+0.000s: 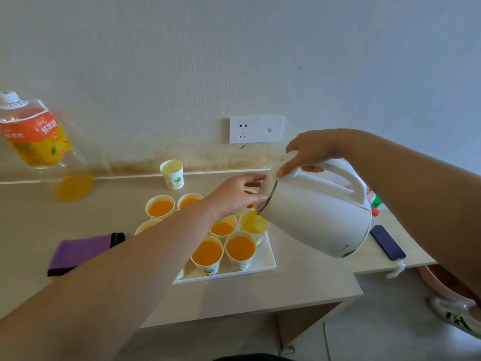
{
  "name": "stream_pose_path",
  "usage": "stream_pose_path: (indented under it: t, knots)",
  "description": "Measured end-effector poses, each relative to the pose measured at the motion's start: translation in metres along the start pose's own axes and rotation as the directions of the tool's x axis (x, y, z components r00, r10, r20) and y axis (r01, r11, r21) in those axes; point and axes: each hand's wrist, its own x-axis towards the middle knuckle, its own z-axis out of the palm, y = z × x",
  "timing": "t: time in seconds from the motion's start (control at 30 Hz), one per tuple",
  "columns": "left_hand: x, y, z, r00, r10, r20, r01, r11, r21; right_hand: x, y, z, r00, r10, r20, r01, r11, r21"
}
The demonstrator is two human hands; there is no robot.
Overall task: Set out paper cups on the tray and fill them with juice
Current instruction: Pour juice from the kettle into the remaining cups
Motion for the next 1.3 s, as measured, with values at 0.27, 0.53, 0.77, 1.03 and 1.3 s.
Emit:
stream_pose_path:
  t: [0.27, 0.53, 0.77, 1.03, 1.3]
  knots:
    - [0.001, 0.004, 0.001, 1.000, 0.009, 0.006, -0.009, 1.000, -0.025, 0.000, 0.001, -0.003, 1.000, 0.006, 0.003, -0.006, 1.000, -0.015]
    - [0.002, 0.006, 0.002, 1.000, 0.011, 0.007, -0.011, 0.999, -0.044, -0.002, 0.002, -0.008, 1.000, 0.019, 0.007, -0.019, 1.000, -0.017]
    - [0.001, 0.010, 0.001, 1.000, 0.016, 0.015, -0.016, 0.999, -0.043, -0.003, 0.000, -0.011, 1.000, 0.023, 0.006, -0.023, 0.999, -0.037]
    - [0.001, 0.009, 0.001, 1.000, 0.015, 0.013, -0.014, 0.999, -0.044, -0.006, -0.003, -0.013, 0.999, 0.040, 0.017, -0.039, 0.998, -0.048]
    - [0.002, 0.010, 0.001, 1.000, 0.018, 0.011, -0.018, 0.999, -0.038, -0.007, -0.005, -0.015, 0.999, 0.049, 0.019, -0.048, 0.996, -0.072]
